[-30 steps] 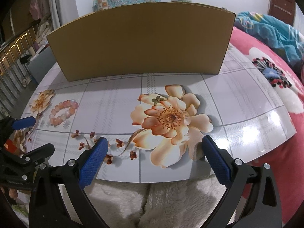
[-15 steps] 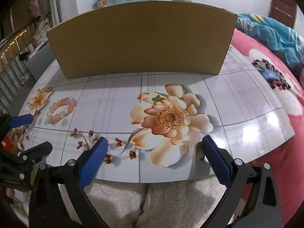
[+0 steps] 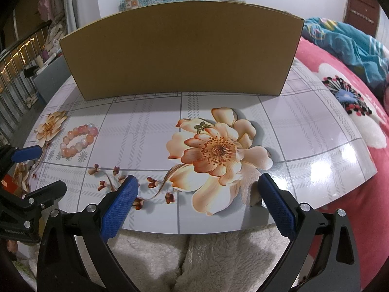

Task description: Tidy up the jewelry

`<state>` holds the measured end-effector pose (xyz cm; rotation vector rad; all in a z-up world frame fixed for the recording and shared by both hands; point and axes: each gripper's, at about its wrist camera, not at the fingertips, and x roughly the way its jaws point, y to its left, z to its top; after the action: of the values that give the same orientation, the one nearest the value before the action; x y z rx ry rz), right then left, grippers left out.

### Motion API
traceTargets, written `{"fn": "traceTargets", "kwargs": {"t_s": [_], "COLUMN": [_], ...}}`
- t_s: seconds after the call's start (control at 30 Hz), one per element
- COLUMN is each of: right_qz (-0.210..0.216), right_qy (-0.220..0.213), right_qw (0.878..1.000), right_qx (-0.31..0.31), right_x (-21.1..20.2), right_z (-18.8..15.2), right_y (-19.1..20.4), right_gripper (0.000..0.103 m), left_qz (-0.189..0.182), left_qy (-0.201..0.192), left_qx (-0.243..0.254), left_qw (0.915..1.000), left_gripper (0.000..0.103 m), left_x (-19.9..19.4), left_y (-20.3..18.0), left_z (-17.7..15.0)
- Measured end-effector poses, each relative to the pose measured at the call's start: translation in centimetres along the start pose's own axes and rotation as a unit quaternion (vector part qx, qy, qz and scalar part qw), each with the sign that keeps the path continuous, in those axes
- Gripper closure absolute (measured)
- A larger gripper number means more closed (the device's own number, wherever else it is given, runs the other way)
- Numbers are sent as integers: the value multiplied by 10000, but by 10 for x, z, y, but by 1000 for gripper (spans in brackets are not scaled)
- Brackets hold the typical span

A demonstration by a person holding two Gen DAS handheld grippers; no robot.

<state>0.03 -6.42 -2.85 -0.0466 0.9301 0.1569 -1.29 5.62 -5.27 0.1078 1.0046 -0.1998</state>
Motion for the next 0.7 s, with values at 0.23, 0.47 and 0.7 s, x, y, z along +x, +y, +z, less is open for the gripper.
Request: {"fn": "traceTargets", "kwargs": {"t_s": [0.23,0.47,0.7], "right_qz": [-3,-11,-10], "right_qy": [-1,-14,-15], "right_qw": [10000,10000,10000], "right_qx": [-2,-4,-13], "right_x": [0,2,2], "right_z": [0,-1,-1], "right_y": [0,-2,-2], "right_gripper": [8,8,8], "left_qz": [4,6,9], "left_qy": [5,12,13], "left_qx": [-2,-6,0], "left_qw": [10000,10000,10000], "left_gripper": [5,5,5], "left_x": [0,0,0], "left_y": [0,0,0], "left_z": [-1,-1,-1]}}
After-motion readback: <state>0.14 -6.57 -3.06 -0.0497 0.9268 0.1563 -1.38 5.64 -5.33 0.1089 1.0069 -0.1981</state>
